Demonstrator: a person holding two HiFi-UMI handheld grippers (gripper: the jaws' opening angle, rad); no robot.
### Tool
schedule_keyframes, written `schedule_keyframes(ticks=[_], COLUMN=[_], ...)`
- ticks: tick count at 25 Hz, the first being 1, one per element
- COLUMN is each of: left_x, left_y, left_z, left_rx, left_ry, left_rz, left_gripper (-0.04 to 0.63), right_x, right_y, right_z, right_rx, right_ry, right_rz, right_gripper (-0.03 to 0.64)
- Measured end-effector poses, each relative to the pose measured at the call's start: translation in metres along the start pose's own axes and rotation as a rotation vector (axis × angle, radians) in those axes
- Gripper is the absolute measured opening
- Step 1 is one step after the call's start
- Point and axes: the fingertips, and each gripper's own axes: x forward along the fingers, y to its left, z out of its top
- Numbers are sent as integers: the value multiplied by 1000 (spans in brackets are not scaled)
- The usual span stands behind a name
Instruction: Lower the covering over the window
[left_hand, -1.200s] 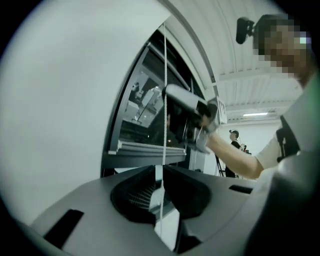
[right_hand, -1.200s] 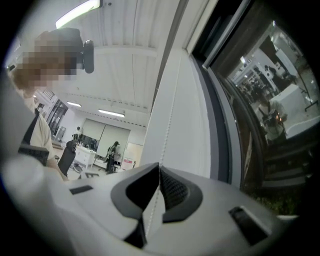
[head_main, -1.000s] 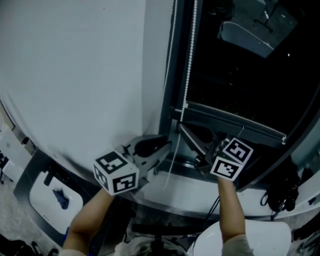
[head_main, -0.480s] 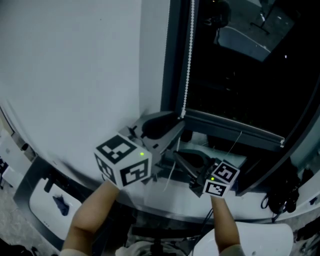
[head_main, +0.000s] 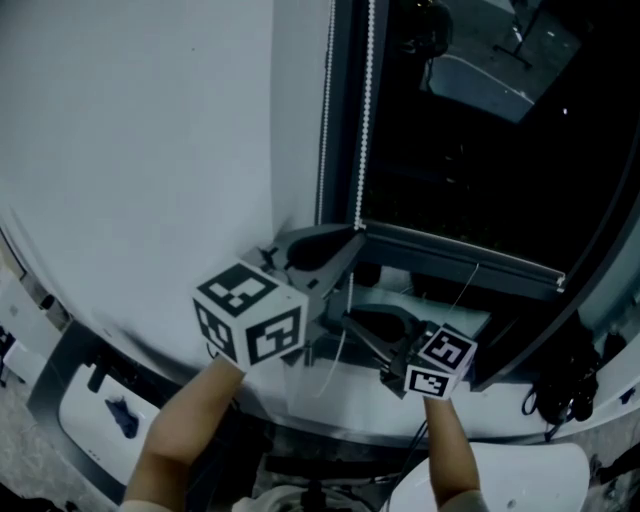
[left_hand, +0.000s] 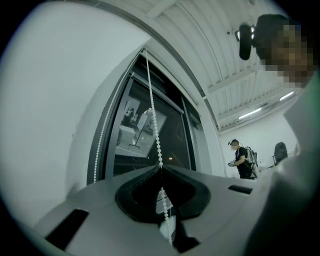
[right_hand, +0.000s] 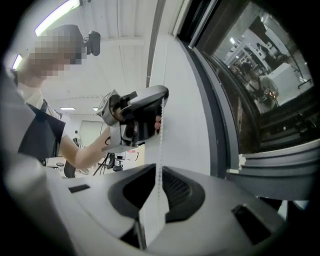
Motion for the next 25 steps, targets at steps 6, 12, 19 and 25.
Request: schedule_keyframes(ticks=[6, 12, 19, 25], left_x=[-10, -14, -26, -35], left_y=[-2, -10, -12, -13], left_z=[-12, -64, -145, -189], left_rx=[24, -19, -93, -101], left_ry=[32, 119, 252, 339], left_rz=[6, -13, -1, 8], left_gripper=[21, 21, 21, 21], right_x=[-25, -22, -7, -2], right_y=[-18, -20, -15, -14], right_z=[51, 99, 107, 102], right_rx=[115, 22, -32, -27], right_ry=[-202, -243, -226, -217], right_rz=[-29, -83, -139, -163], right_gripper=[87, 88, 89, 89])
